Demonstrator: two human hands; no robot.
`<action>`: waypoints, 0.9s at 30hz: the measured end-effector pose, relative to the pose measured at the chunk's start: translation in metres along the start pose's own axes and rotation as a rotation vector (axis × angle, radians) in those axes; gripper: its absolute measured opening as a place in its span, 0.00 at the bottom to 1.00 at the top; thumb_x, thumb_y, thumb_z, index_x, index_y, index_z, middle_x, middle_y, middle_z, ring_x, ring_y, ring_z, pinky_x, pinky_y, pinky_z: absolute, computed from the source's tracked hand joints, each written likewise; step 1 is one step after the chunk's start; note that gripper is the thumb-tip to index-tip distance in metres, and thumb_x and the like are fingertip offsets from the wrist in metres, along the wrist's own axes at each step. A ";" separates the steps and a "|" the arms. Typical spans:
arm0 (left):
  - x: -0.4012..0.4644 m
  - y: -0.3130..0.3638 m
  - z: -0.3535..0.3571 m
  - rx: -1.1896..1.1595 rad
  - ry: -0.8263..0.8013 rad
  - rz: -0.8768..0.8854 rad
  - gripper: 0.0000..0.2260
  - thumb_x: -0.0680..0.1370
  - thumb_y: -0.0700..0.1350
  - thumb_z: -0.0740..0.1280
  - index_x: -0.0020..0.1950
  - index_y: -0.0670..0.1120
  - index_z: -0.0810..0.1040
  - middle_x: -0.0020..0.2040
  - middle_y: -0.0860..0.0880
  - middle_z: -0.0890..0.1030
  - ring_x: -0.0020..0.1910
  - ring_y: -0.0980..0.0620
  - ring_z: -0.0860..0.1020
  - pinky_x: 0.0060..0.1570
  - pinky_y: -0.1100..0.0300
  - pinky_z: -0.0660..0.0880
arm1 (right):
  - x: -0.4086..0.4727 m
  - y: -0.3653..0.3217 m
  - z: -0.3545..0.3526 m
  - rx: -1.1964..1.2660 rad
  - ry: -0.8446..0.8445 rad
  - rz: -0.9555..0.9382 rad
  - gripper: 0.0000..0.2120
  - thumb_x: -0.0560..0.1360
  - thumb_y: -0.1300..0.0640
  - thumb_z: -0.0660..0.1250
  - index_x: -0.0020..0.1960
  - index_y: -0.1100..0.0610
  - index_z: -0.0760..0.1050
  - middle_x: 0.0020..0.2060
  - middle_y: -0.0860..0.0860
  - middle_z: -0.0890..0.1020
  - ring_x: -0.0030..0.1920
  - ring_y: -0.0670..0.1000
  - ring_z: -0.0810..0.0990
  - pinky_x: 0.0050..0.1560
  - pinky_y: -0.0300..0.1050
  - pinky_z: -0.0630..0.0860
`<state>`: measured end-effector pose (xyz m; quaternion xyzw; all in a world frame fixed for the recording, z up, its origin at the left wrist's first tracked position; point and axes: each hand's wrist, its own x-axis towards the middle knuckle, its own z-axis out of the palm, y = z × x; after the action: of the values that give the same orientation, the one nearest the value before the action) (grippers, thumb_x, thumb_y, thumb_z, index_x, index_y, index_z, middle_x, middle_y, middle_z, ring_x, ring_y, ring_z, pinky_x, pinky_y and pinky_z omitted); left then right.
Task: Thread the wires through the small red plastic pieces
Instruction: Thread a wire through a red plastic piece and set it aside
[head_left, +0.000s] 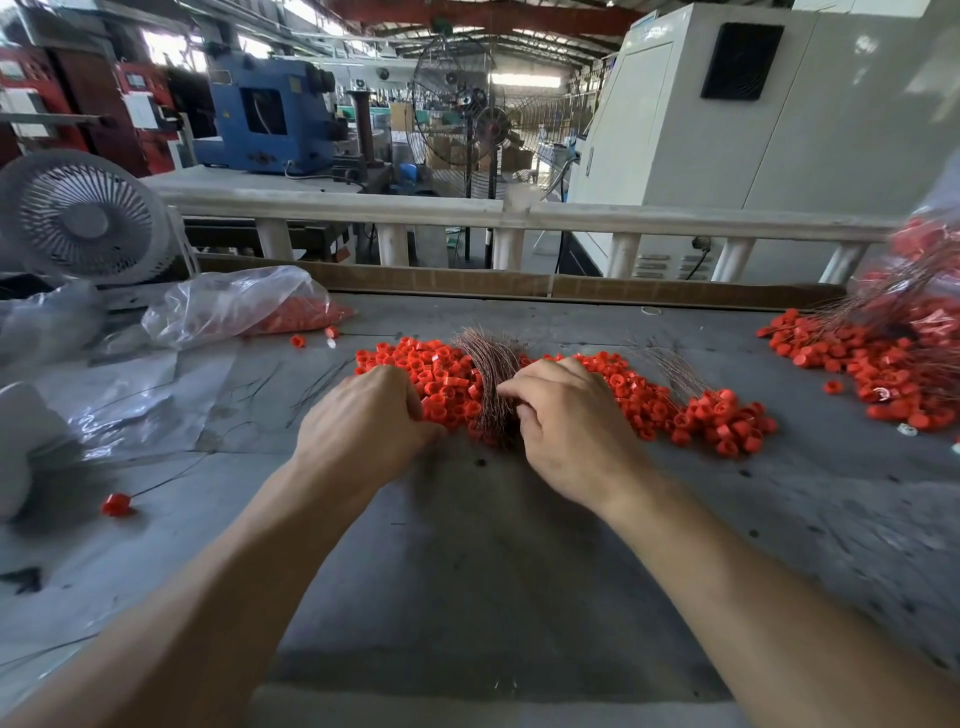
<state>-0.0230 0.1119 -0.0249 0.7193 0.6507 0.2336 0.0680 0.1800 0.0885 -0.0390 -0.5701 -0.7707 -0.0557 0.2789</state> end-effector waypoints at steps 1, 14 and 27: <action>0.000 0.000 0.000 0.001 -0.007 0.002 0.11 0.71 0.55 0.78 0.39 0.51 0.80 0.38 0.56 0.77 0.39 0.55 0.76 0.34 0.59 0.69 | 0.000 0.000 -0.001 0.002 0.020 0.000 0.17 0.78 0.65 0.65 0.64 0.54 0.82 0.59 0.48 0.82 0.60 0.53 0.74 0.66 0.50 0.70; -0.001 0.000 0.001 0.005 -0.004 -0.008 0.10 0.73 0.50 0.76 0.38 0.53 0.76 0.39 0.58 0.75 0.42 0.53 0.75 0.32 0.59 0.65 | 0.001 0.002 -0.009 0.051 0.260 -0.008 0.03 0.75 0.61 0.74 0.47 0.56 0.85 0.42 0.49 0.84 0.48 0.53 0.78 0.52 0.47 0.75; -0.007 0.013 -0.003 -0.178 0.083 0.063 0.06 0.76 0.46 0.71 0.40 0.49 0.83 0.37 0.53 0.81 0.38 0.52 0.79 0.40 0.52 0.79 | -0.001 0.002 -0.008 0.128 0.251 0.071 0.06 0.75 0.61 0.74 0.52 0.55 0.84 0.44 0.47 0.84 0.50 0.50 0.78 0.55 0.43 0.75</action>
<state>-0.0131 0.1029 -0.0189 0.7204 0.6064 0.3220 0.0974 0.1855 0.0850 -0.0333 -0.5665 -0.7111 -0.0675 0.4109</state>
